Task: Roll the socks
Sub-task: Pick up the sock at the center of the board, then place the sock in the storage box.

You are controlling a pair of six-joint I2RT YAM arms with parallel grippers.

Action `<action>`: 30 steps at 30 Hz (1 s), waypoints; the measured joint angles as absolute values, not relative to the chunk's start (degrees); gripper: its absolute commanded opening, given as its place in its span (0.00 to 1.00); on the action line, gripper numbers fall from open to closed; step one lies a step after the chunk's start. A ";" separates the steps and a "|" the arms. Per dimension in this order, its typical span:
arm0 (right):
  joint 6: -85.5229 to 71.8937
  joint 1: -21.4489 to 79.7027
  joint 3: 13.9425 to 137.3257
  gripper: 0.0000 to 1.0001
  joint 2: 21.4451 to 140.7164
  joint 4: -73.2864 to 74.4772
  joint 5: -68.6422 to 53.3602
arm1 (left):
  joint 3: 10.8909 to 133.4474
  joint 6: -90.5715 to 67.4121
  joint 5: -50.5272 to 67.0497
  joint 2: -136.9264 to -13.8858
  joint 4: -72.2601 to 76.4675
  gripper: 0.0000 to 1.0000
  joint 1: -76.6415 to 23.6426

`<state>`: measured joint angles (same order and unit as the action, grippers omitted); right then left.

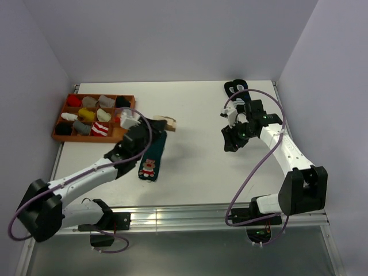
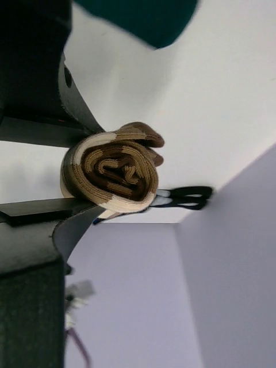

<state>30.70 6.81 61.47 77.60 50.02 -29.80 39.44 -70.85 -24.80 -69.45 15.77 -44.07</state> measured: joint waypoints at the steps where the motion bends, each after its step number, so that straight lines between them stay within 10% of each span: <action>1: 30.70 6.81 61.47 0.56 77.36 50.04 -29.80 | 39.44 -69.52 -23.73 -67.48 15.25 0.00 -40.88; 15: 30.70 6.81 61.47 0.56 78.02 48.80 -29.43 | 49.58 -60.86 2.11 -82.06 18.92 0.00 -3.31; 30: 31.16 6.48 61.49 0.56 79.29 48.25 -28.84 | 57.06 -57.69 20.08 -103.28 29.71 0.00 6.33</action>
